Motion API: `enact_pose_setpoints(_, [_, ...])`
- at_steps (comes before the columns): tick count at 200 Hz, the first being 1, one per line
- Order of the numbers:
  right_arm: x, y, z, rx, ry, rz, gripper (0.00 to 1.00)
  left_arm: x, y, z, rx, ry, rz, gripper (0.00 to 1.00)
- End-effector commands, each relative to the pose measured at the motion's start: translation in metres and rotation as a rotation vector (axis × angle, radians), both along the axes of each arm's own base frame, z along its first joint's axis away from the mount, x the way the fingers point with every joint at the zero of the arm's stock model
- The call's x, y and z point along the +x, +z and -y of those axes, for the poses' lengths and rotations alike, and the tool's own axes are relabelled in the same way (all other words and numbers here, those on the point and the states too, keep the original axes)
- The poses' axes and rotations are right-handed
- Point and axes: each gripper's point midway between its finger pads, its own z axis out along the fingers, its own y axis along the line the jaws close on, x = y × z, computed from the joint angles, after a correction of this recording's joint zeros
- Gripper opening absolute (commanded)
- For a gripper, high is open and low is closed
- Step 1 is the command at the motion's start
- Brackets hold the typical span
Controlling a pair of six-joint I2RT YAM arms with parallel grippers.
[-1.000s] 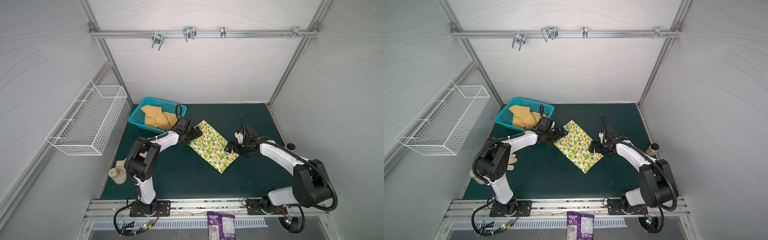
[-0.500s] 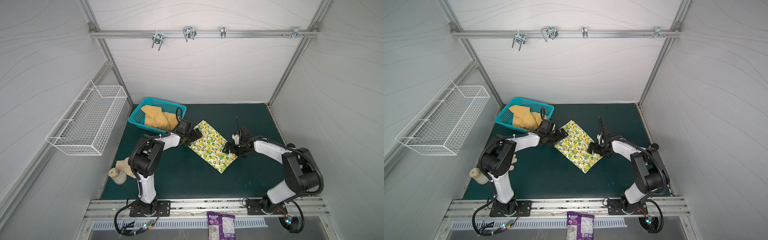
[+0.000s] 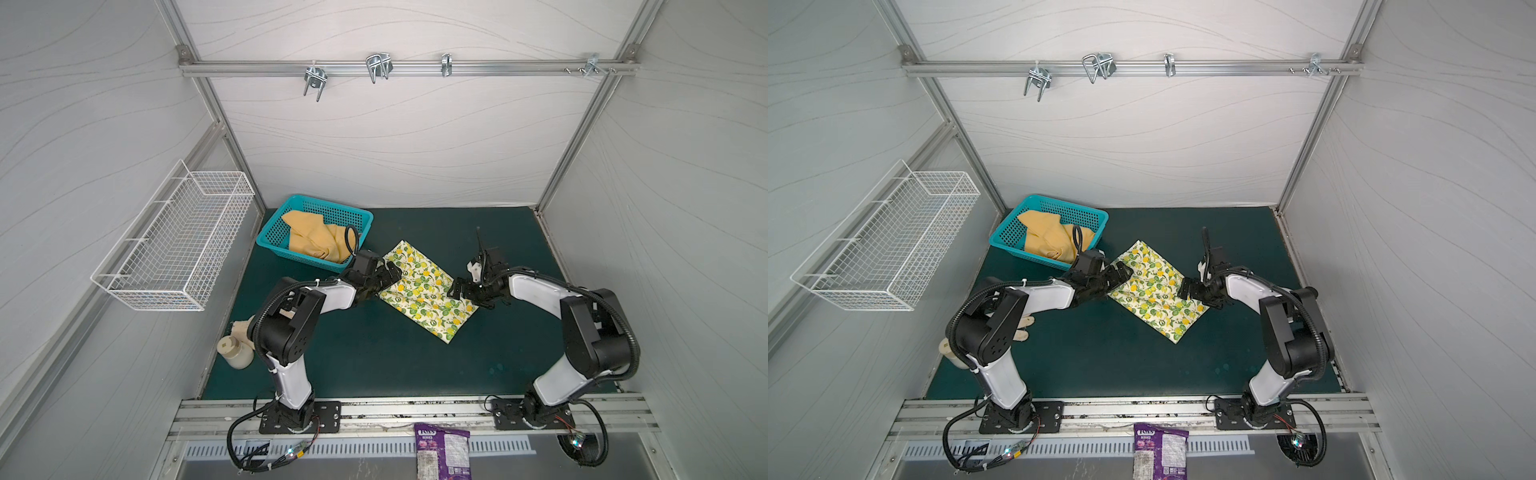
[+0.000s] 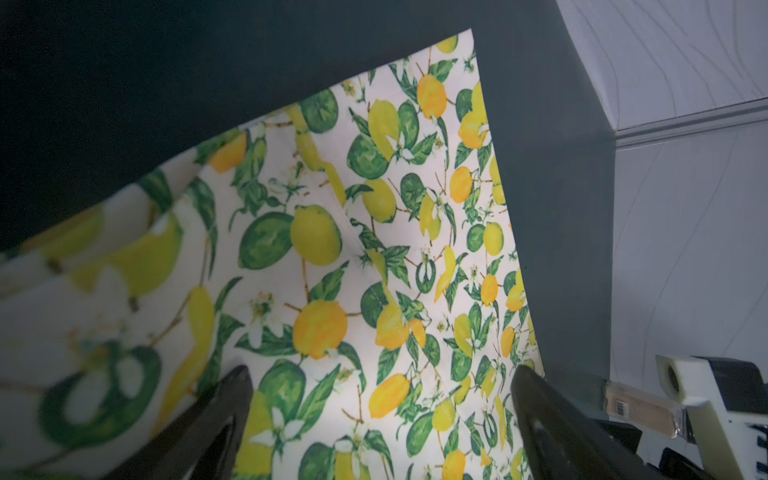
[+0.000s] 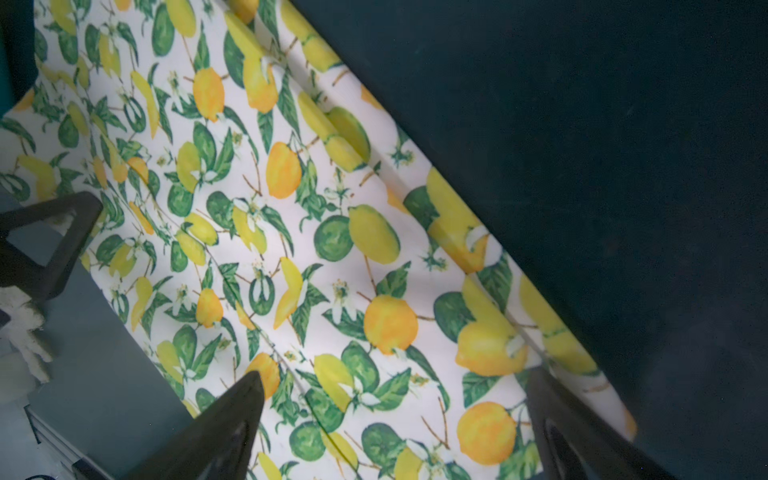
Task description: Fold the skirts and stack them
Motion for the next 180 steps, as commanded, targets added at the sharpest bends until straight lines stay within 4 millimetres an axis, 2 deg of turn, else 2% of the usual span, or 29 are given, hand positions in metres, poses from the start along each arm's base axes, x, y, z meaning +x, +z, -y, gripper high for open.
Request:
enact_pose_setpoints(1, [-0.006,-0.025,0.021,-0.110,-0.009,-0.086,0.99,-0.033,-0.035,-0.021,0.052,0.087,-0.118,0.98])
enact_pose_setpoints(31, [0.010,-0.026,0.018,-0.129,0.005,-0.095,0.99,-0.054,-0.030,-0.016,0.021,0.108,-0.093,0.98])
enact_pose_setpoints(92, [0.053,-0.016,0.008,-0.155,0.045,-0.087,0.99,-0.113,-0.020,0.000,-0.021,0.144,-0.026,0.98])
enact_pose_setpoints(112, [0.062,-0.001,-0.001,-0.122,0.051,-0.068,0.99,-0.119,-0.012,0.003,-0.035,0.139,-0.003,0.99])
enact_pose_setpoints(119, [0.063,0.011,-0.007,-0.108,0.055,-0.045,0.99,-0.118,-0.006,0.004,-0.037,0.133,0.008,0.99])
enact_pose_setpoints(137, [0.061,0.044,-0.019,-0.077,0.069,0.028,0.99,-0.114,0.015,0.004,-0.015,0.115,0.048,0.99])
enact_pose_setpoints(155, [0.047,0.075,-0.033,-0.024,0.093,0.083,0.99,-0.112,0.043,0.005,0.006,0.084,0.093,0.99])
enact_pose_setpoints(164, [0.035,0.085,-0.041,0.001,0.112,0.096,0.99,-0.113,0.054,0.003,0.018,0.072,0.106,0.99])
enact_pose_setpoints(180, [0.011,0.091,-0.052,0.016,0.148,0.105,0.99,-0.116,0.067,-0.001,0.025,0.064,0.127,0.99])
